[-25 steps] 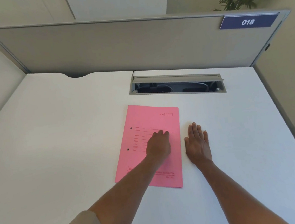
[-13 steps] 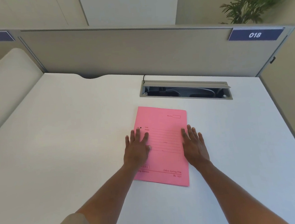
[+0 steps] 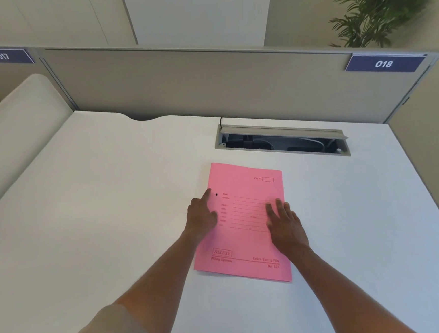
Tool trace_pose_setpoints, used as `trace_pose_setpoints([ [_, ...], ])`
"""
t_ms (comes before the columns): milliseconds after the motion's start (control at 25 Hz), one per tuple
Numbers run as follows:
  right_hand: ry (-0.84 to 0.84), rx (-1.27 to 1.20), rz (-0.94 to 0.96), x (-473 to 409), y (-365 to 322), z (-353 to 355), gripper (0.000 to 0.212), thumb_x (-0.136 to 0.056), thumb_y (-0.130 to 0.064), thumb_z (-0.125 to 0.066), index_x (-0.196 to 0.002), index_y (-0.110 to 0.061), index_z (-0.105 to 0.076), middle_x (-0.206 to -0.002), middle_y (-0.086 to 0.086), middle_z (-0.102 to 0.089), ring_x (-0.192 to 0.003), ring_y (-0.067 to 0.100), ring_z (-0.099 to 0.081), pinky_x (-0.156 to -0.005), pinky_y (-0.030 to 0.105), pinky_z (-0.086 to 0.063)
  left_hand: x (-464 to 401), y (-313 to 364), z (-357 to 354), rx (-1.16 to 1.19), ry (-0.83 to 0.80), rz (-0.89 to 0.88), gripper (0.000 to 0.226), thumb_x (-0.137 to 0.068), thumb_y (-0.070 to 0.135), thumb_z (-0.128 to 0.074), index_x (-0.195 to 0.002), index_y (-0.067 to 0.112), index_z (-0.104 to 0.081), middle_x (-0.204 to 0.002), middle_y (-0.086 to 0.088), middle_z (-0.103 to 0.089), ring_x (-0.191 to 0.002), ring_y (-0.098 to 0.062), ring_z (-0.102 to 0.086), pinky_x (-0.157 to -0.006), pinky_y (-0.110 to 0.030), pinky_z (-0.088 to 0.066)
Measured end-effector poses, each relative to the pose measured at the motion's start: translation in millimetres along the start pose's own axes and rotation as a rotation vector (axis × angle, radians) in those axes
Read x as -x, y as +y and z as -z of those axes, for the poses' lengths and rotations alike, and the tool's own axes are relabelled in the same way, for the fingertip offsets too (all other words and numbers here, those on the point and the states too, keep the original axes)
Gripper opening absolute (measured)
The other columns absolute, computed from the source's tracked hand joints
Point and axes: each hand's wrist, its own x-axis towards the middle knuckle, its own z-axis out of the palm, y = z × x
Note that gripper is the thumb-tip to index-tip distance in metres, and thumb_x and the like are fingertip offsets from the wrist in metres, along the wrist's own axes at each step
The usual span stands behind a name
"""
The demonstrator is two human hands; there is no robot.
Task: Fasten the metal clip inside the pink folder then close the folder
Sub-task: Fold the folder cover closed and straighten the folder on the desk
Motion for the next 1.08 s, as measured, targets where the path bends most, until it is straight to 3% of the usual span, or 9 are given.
trace_pose_setpoints([
  [120,0.003,-0.001,-0.008,1,-1,-2,0.055,-0.104,-0.033,-0.024,-0.156,-0.021,-0.009,-0.165,0.010,-0.002,-0.151,0.034,-0.007,-0.121,0.046,-0.016,1,-1,4,0.260,0.023,0.024,0.042,-0.085,0.010,-0.052,-0.125,0.021,-0.055,-0.099,-0.006,-0.073,-0.083,-0.028,-0.071,-0.079,-0.045,-0.060],
  [200,0.000,-0.011,-0.028,1,-2,-2,0.055,-0.104,-0.034,-0.023,-0.156,-0.022,-0.008,-0.165,0.010,0.000,-0.151,0.034,-0.005,-0.121,0.046,-0.014,2,-4,4,0.352,-0.010,0.013,0.037,-0.082,0.010,-0.050,-0.115,0.026,-0.059,-0.091,0.000,-0.075,-0.078,-0.026,-0.073,-0.075,-0.045,-0.062],
  [360,-0.021,-0.059,-0.100,-3,-9,-1,0.055,-0.104,-0.030,-0.027,-0.156,-0.024,-0.012,-0.164,0.013,0.002,-0.151,0.037,-0.002,-0.120,0.049,-0.012,1,-10,6,0.588,-0.084,0.021,0.058,-0.083,0.006,-0.045,-0.124,0.046,-0.056,-0.091,0.000,-0.078,-0.081,-0.029,-0.076,-0.077,-0.050,-0.062],
  [600,-0.040,-0.276,-0.266,-24,-38,16,0.064,-0.098,-0.033,-0.049,-0.155,-0.023,-0.021,-0.163,0.014,-0.006,-0.149,0.041,-0.005,-0.120,0.052,-0.015,-4,-25,31,0.876,-0.089,0.104,0.066,-0.089,-0.004,-0.048,-0.139,0.038,-0.051,-0.097,-0.004,-0.079,-0.092,-0.035,-0.075,-0.086,-0.055,-0.058],
  [840,0.026,-0.327,-0.246,-48,-73,32,0.055,-0.092,-0.033,-0.058,-0.142,-0.020,-0.040,-0.134,0.006,-0.054,-0.126,0.030,-0.045,-0.103,0.047,-0.042,-18,-58,72,1.053,-0.101,0.186,0.064,-0.094,-0.006,-0.052,-0.145,0.031,-0.048,-0.095,-0.007,-0.079,-0.081,-0.028,-0.074,-0.087,-0.054,-0.058],
  [1080,-0.002,-0.660,-0.254,-83,-118,39,0.063,-0.089,-0.019,-0.063,-0.147,-0.022,-0.038,-0.133,0.005,-0.062,-0.116,0.024,-0.061,-0.095,0.045,-0.054,-44,-93,112,1.074,-0.095,0.180,0.061,-0.095,-0.005,-0.054,-0.144,0.032,-0.050,-0.098,-0.009,-0.079,-0.082,-0.028,-0.074,-0.082,-0.049,-0.060],
])
